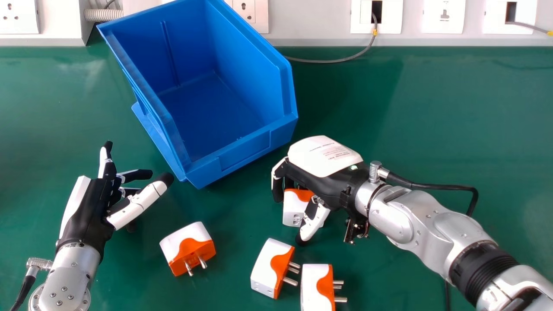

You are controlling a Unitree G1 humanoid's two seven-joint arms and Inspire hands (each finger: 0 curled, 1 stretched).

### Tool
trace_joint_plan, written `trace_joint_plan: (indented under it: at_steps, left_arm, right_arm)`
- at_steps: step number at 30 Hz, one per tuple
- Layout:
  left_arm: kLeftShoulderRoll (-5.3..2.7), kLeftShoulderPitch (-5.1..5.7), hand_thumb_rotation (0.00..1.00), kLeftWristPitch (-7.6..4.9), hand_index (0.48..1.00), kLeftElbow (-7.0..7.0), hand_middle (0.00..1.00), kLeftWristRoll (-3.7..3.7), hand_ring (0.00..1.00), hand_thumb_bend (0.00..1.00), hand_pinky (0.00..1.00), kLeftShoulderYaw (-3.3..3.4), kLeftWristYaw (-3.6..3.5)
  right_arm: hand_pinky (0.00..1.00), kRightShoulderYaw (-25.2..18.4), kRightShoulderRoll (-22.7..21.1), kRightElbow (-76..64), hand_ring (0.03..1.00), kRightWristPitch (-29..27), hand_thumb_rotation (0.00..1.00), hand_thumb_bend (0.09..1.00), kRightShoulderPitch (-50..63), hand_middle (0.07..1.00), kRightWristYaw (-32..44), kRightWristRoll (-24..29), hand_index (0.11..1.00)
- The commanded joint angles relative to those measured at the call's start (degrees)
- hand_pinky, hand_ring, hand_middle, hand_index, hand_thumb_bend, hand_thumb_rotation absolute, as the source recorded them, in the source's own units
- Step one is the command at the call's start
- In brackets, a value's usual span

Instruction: Pick all objects and put in blue box

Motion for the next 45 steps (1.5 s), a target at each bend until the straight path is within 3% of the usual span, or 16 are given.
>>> trace_joint_plan:
  at_steps: [1,15,29,42,45]
  left_arm:
    - [-2.97,4.49,0.54,5.29,0.842,3.59,0.79,2.83,0.65,0.77,0.55,-3.48,-3.19]
    - [-2.85,4.07,0.54,4.70,0.843,4.69,0.78,2.93,0.65,0.77,0.54,-3.45,-3.21]
    - [-2.85,3.97,0.54,5.14,0.843,4.58,0.78,2.75,0.65,0.77,0.54,-3.35,-3.34]
    - [-2.68,3.70,0.54,5.17,0.843,4.97,0.78,3.14,0.65,0.78,0.55,-3.60,-3.29]
    - [-2.81,3.81,0.54,5.15,0.843,4.82,0.78,2.91,0.65,0.78,0.55,-3.47,-3.31]
  right_arm:
    - [0.30,0.2,-0.4,-0.2,0.435,0.3,0.00,0.538,0.2,0.503,-0.4,-0.5,0.521]
    - [0.31,-1.1,-1.6,-3.5,0.422,0.4,0.00,0.522,0.6,0.500,0.5,0.5,0.495]
    - [0.32,-7.4,-6.0,-22.0,0.429,2.1,0.00,0.503,6.4,0.525,3.1,2.8,0.488]
    - [0.33,-9.7,-6.2,-23.9,0.428,-0.4,0.00,0.499,7.9,0.522,2.2,3.9,0.495]
    - [0.34,-9.9,-6.3,-24.0,0.430,-0.6,0.00,0.499,7.9,0.521,2.8,4.2,0.496]
